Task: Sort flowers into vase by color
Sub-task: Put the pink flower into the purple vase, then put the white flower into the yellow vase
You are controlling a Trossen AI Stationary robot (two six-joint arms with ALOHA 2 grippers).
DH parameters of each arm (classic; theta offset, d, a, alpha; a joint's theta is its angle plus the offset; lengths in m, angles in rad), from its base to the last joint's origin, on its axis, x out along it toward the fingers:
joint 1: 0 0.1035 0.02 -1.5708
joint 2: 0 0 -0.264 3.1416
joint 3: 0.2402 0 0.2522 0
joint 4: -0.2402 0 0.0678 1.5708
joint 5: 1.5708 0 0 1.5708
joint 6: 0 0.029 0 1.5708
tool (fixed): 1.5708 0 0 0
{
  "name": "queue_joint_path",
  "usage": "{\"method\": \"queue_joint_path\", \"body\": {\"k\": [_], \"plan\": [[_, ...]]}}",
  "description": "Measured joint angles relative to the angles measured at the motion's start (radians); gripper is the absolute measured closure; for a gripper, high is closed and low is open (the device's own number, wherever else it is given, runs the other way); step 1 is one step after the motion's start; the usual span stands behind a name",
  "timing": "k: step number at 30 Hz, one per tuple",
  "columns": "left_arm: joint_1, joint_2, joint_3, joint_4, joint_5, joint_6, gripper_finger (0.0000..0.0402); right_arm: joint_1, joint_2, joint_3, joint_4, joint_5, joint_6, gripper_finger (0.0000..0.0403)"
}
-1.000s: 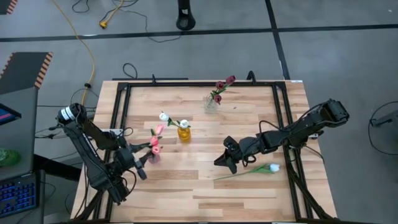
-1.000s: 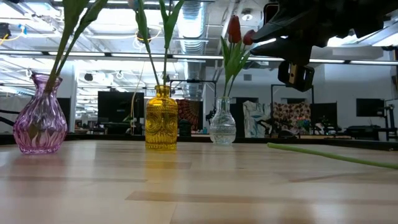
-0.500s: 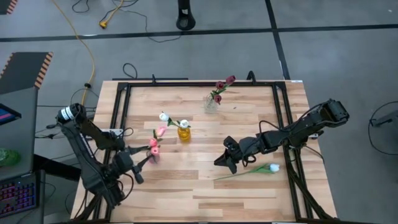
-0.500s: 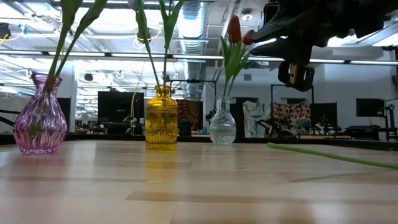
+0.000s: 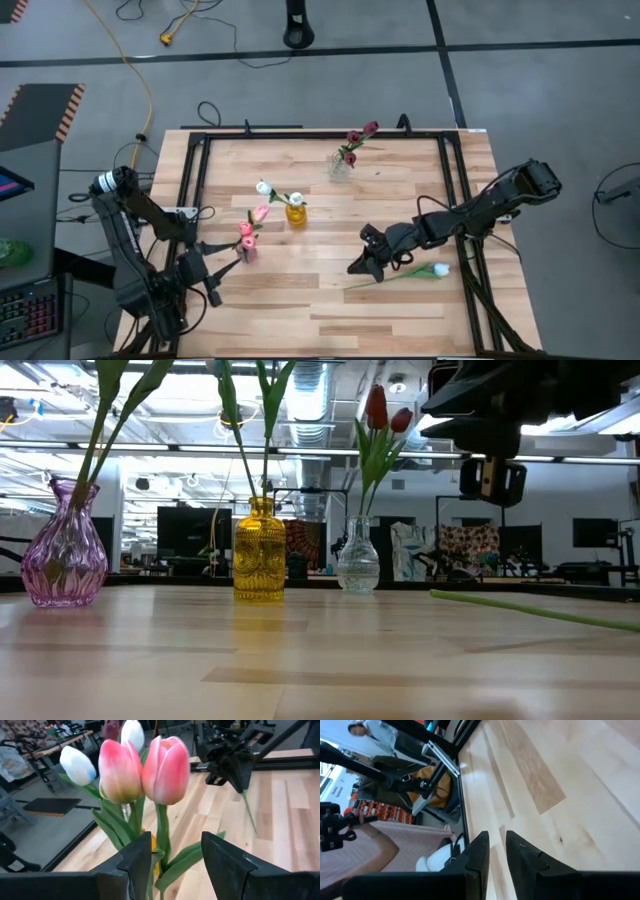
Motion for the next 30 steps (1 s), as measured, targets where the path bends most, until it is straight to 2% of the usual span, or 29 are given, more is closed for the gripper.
{"method": "queue_joint_path", "body": {"k": [9, 18, 20, 24, 30], "plan": [[-0.044, 0.000, 0.026, 0.000, -0.012, 0.037, 0.0240, 0.042, 0.000, 0.000, -0.001, 0.001, 0.077, 0.0310], [-0.063, 0.000, 0.028, 0.055, -0.110, -0.004, 0.0240, 0.056, 0.000, 0.000, 0.001, 0.003, 0.077, 0.0310], [-0.048, -0.003, 0.041, 0.056, -0.074, -0.001, 0.0240, 0.053, 0.000, 0.000, 0.001, 0.003, 0.079, 0.0310], [-0.001, -0.004, 0.073, 0.079, -0.032, 0.078, 0.0240, 0.052, 0.000, 0.000, 0.001, 0.004, 0.102, 0.0310], [0.084, -0.005, 0.202, 0.113, -0.033, 0.338, 0.0240, 0.052, 0.000, 0.000, -0.001, 0.007, 0.103, 0.0310]]}}
